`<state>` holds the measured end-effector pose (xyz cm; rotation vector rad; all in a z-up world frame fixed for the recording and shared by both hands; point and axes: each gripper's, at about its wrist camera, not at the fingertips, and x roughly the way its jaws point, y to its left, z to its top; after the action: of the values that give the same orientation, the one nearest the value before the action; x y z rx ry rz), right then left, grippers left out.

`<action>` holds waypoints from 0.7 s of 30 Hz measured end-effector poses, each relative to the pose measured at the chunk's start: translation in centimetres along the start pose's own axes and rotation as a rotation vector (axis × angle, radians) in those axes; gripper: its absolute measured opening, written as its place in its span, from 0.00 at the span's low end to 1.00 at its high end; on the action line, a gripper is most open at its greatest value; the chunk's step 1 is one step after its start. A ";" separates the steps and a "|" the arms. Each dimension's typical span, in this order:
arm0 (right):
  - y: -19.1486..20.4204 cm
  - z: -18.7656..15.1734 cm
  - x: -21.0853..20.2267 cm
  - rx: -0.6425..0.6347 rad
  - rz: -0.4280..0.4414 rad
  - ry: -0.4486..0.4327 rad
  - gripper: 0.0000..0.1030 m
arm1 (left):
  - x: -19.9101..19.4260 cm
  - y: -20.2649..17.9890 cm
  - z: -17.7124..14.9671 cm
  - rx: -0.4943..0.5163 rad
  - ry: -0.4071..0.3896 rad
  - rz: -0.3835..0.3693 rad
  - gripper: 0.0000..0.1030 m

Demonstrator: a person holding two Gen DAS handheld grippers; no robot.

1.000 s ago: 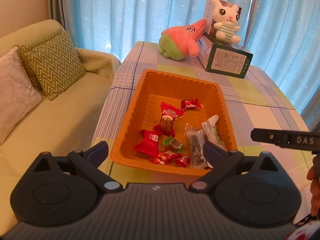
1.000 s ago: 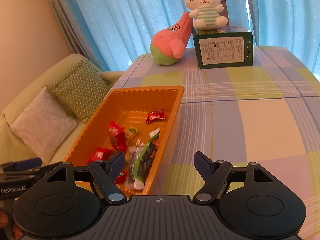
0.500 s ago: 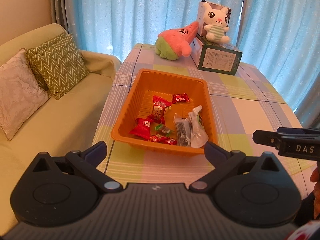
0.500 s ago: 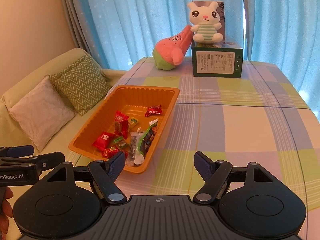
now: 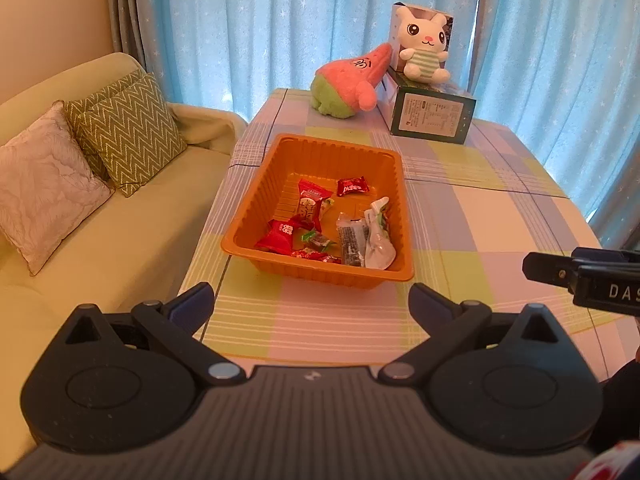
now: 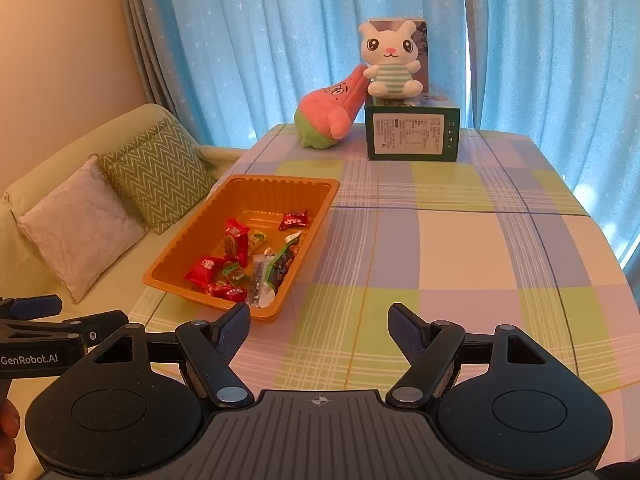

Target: Organize snacks

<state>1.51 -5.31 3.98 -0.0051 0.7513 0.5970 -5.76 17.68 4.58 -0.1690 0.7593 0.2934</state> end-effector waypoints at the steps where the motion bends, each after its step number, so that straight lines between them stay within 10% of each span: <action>1: 0.1 -0.1 -0.3 -0.003 -0.001 -0.002 0.73 | -0.3 -0.1 -0.1 -0.003 -0.003 0.002 1.00; 21: 0.7 -1.4 -4.4 -0.022 0.011 -0.039 0.73 | -3.7 -2.3 -1.1 0.031 -0.044 0.026 1.00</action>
<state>-2.28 -7.29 5.92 -0.0096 0.7075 0.6146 -8.30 14.46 6.51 -0.1233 0.7223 0.3094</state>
